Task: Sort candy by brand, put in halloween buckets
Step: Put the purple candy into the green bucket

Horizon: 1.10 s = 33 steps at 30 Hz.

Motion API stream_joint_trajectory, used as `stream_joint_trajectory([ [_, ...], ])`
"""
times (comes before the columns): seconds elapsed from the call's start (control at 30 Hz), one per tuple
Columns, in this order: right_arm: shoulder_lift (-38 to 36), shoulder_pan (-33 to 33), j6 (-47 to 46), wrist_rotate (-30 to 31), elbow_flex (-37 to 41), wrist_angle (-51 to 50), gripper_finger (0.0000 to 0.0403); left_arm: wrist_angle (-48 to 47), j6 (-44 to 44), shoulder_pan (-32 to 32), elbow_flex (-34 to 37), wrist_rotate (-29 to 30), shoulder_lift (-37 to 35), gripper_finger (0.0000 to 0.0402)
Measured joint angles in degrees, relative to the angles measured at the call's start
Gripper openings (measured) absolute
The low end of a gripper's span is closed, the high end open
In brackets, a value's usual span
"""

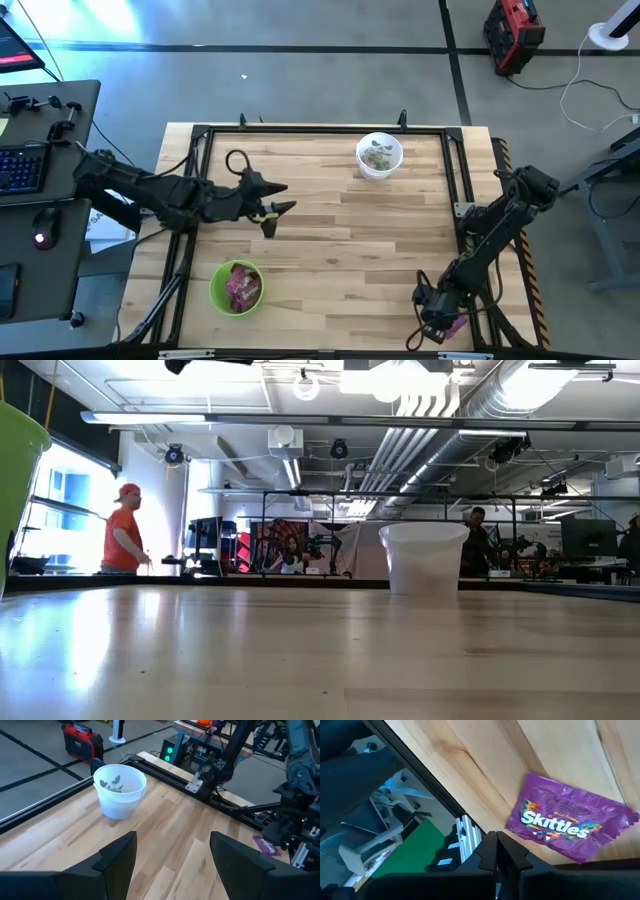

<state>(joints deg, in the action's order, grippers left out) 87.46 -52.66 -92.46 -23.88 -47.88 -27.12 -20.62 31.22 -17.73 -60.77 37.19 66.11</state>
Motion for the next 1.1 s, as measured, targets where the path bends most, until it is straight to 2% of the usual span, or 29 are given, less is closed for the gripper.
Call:
stream_joint_trajectory([
  [0.13, 0.0, -1.0, -0.7, -1.4, 1.7, 0.0, 0.0000, 0.0, 0.0, 1.6, 0.0, -0.5, 0.0, 0.0243],
  [0.27, 0.0, -1.6, -8.1, -6.1, 6.9, 3.2, 0.0000, 0.1, 0.0, 2.5, 0.0, -0.8, 0.0, 0.0243],
  [0.33, 0.0, -1.5, -10.3, -6.3, 7.8, 4.0, 0.0000, 0.5, 0.0, 2.5, 0.0, -1.3, 0.0, 0.0243],
  [0.77, -0.1, -0.6, -12.5, -5.3, 12.1, 6.2, 0.0000, 0.8, 0.0, 2.8, 0.0, -2.1, 0.0, 0.0243],
  [1.1, -0.2, 5.2, -10.3, -0.3, 12.3, 5.3, 0.0000, 0.8, -3.1, 2.8, 0.0, -2.0, 0.0, 0.0243],
])
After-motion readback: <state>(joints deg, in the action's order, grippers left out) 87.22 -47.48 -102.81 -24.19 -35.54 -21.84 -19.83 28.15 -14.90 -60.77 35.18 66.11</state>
